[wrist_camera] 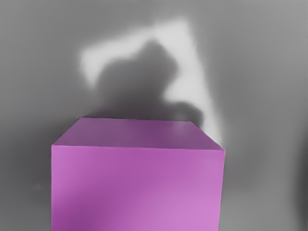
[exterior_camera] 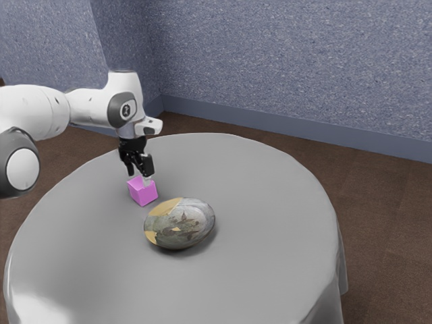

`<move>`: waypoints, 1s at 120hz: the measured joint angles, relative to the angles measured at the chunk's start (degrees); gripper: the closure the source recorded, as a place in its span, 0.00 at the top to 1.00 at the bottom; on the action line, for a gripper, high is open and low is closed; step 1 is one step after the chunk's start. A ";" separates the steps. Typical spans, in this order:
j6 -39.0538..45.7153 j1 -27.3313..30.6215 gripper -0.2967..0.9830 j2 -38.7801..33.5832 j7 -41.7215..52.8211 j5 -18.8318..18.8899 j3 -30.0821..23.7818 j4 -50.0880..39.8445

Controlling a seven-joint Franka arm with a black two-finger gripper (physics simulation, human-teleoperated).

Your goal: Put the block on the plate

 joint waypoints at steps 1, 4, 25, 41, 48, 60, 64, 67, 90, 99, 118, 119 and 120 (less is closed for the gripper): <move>0.29 0.02 0.77 -0.05 0.10 -0.17 -0.01 -0.26; 1.08 0.06 0.77 -0.22 0.38 -0.65 -0.03 -0.94; 4.57 0.12 0.77 -1.07 2.10 -2.19 -0.12 -3.14; 5.79 0.20 0.77 -0.81 3.13 -1.89 0.23 -3.25; 6.14 0.34 0.77 -0.56 3.51 -1.84 0.27 -3.43; 6.61 0.46 0.77 -0.22 4.08 -1.85 0.28 -3.91; 6.79 0.47 0.77 -0.04 4.25 -1.86 0.28 -3.97; 6.94 0.47 0.77 0.12 4.37 -1.90 0.28 -3.99; 7.88 0.48 0.76 1.40 5.14 -2.14 0.28 -3.96; 8.09 0.48 0.70 1.46 5.38 -2.22 0.28 -3.95; 8.36 0.48 0.60 1.80 5.77 -2.20 0.24 -3.95; 8.38 0.48 0.60 1.83 5.79 -2.19 0.23 -3.95; 8.39 0.48 0.60 1.85 5.80 -2.18 0.24 -3.95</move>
